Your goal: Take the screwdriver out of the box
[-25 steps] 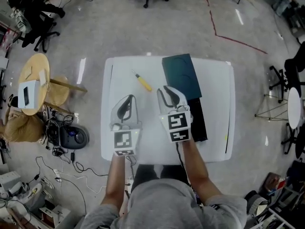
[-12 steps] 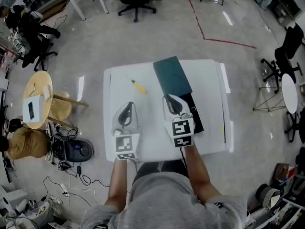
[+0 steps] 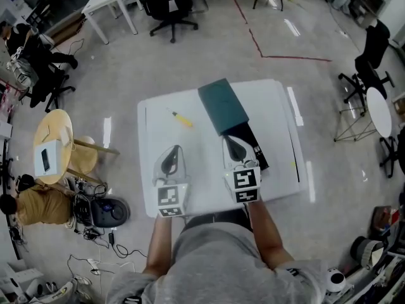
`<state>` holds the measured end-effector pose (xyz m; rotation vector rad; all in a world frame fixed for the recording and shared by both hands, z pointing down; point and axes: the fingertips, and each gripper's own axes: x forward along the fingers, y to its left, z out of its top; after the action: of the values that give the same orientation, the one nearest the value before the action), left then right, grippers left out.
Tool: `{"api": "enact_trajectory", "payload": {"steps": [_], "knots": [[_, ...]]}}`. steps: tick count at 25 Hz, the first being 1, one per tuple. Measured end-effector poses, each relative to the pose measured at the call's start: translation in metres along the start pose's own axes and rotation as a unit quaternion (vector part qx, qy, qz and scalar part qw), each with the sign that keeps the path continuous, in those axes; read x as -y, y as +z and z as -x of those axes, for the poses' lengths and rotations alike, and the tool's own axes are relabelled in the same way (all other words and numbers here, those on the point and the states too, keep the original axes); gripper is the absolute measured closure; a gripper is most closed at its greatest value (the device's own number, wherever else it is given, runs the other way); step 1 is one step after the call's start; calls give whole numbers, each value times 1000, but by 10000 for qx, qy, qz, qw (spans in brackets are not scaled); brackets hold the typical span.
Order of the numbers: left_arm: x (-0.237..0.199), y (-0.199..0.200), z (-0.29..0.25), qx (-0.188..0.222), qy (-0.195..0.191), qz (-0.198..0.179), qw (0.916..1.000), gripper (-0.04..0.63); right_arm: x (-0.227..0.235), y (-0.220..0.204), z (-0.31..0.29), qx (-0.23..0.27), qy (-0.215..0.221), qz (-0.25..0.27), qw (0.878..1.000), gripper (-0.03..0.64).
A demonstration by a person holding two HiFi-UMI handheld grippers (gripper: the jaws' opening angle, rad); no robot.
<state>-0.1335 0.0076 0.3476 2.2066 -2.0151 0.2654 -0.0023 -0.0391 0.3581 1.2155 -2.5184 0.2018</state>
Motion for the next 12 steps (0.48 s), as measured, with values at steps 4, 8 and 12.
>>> {"api": "enact_trajectory", "payload": {"steps": [4,8,12], "knots": [[12,-4,8,-18,-172,-47,9998,583,-1,-5,17,68,-123,8,9999,612],[21,-6,14,-17,-328,-104,9994,583,-6,-12,34,119,-200,-15,9997,612],[27,-10,21,-62,-431,-120,9990,583,-10,-24,46,113,-271,-80,9995,612]]}}
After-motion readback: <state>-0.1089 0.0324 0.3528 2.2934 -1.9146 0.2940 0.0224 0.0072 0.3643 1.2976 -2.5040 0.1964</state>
